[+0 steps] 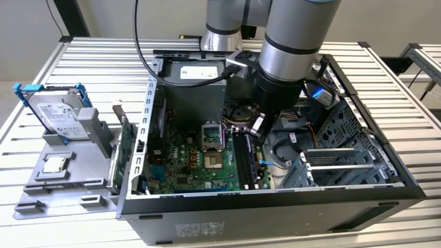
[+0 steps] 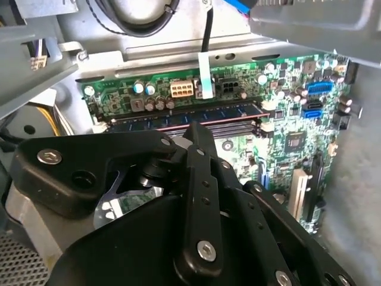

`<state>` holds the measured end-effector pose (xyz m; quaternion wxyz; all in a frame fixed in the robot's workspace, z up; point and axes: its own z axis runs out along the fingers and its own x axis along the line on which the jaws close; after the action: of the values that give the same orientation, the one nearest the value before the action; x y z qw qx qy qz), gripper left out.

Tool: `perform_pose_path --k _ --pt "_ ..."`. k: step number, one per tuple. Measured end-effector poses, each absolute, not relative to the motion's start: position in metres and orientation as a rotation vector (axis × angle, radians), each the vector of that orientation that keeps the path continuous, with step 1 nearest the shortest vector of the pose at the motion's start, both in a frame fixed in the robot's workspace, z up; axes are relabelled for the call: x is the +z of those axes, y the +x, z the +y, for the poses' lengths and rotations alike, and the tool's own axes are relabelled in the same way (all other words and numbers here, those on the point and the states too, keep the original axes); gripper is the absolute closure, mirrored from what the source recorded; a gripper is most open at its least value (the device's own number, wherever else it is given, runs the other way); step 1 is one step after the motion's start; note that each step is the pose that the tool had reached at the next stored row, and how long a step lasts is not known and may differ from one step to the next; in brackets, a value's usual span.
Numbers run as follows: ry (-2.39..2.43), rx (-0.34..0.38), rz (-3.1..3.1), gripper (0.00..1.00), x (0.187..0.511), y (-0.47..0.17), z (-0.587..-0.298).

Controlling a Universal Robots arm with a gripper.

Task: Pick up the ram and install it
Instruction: 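Press down the ram until it locks into place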

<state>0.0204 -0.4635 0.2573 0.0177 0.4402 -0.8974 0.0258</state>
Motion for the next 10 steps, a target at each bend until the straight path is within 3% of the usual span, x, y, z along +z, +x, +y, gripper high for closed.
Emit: perform_pose_path --k 10 --pt "1.534 0.087 -2.702 1.00 0.2572 0.0202 -0.4635"
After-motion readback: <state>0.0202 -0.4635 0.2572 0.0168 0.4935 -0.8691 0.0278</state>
